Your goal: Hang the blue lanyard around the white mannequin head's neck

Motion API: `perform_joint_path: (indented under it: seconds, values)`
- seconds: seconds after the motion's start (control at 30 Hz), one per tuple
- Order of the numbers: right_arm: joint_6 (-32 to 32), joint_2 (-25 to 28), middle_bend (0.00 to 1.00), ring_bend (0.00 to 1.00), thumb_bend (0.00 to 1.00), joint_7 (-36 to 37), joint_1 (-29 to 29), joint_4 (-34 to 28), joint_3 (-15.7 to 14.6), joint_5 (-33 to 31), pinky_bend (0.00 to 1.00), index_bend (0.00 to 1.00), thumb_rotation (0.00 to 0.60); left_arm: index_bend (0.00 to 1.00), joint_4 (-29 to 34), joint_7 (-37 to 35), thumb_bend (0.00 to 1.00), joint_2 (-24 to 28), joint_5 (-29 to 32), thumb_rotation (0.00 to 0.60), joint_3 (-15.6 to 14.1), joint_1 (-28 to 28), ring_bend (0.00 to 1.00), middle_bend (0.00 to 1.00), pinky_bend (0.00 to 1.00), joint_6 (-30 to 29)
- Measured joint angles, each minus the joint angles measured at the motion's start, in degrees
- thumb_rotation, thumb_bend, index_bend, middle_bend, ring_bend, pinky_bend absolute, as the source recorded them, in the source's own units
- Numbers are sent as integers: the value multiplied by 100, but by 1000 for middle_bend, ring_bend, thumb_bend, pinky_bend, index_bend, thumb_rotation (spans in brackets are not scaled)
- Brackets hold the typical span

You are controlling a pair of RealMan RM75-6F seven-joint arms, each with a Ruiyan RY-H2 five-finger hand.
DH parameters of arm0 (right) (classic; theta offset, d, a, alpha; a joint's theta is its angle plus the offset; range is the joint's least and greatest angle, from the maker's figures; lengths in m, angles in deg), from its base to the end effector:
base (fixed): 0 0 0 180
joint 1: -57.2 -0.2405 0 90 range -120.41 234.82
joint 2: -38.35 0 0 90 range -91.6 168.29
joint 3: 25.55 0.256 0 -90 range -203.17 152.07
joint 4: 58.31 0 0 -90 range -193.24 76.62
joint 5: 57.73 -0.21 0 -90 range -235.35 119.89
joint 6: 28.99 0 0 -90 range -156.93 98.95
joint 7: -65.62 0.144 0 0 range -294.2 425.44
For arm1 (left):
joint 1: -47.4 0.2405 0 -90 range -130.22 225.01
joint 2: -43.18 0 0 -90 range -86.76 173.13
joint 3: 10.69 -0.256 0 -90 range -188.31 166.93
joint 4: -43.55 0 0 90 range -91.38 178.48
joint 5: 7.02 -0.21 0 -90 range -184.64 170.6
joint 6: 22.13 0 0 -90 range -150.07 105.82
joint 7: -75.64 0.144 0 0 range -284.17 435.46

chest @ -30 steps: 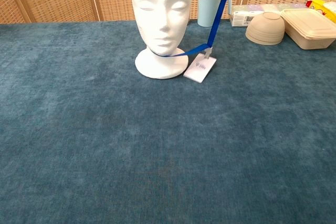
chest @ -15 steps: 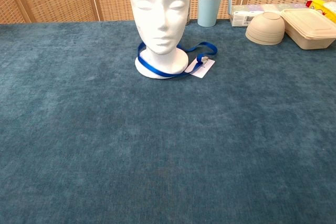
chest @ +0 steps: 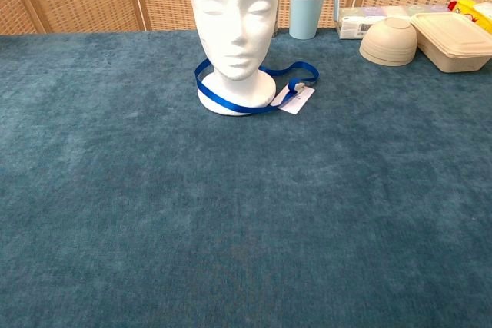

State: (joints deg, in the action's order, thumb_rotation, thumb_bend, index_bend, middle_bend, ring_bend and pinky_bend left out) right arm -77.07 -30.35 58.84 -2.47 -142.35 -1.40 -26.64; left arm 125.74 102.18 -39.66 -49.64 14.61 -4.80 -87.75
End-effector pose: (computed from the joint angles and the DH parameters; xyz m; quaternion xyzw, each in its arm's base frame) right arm -0.0758 -0.4686 0.1485 0.5606 -0.4891 0.4932 0.4510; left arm -0.1016 0.4389 0.0989 -0.5742 -0.3704 -0.4599 0.5670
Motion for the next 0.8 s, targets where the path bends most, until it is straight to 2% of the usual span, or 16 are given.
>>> perform_joint_path:
  seconds: [0.17,0.4,0.6,0.8]
  values:
    - [-462,138,663,755,359,201,380,-385,-24,496,845,398,538,201,693,-52,107,468,-43,35,-189,357,204,261,339,-30]
    - [-1305,310,581,622,357,380,1100,-1032,-263,1356,714,409,537,201,1791,-376,107,1431,-509,42,-756,1169,204,261,337,-90]
    - [-1874,385,552,572,351,257,1574,-1410,-560,1781,676,418,542,201,2164,-812,107,1905,-1015,38,-1206,1681,204,262,337,-87]
    - [-2370,433,528,532,349,32,1979,-1719,-819,2102,646,419,538,201,2326,-1175,107,2177,-1520,40,-1531,2097,204,262,333,-197]
